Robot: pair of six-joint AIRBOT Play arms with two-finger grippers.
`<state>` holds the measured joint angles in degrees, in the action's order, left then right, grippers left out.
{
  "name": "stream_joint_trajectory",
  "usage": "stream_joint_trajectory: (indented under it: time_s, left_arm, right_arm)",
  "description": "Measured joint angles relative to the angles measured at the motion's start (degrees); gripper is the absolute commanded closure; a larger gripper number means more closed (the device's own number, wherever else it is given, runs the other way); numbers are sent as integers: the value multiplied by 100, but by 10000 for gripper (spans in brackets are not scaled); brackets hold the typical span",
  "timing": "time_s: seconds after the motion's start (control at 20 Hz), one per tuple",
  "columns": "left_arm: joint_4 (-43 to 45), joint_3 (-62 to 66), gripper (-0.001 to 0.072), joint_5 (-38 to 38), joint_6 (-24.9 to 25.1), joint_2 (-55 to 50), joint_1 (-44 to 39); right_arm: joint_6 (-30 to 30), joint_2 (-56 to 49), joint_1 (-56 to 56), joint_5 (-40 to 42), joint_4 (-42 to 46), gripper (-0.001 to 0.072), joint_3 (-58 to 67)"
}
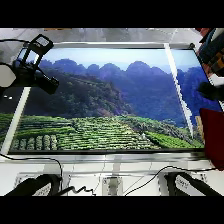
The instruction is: Fold the clothes and pants, and hang the long-sleeved shirts on hangers.
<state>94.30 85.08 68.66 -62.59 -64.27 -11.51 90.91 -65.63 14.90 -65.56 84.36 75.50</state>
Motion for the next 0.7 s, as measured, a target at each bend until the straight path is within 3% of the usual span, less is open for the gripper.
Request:
stream_joint_trajectory:
  time_s: [0.3, 0.7]
  left_arm:
    - [0, 0, 103, 0, 0, 0, 0]
    - [-2, 0, 103, -2, 0, 0, 0]
  right_arm:
    - [-131, 0, -1851, 898, 109, 701, 0]
    - [-170, 0, -2382, 1086, 146, 701, 0]
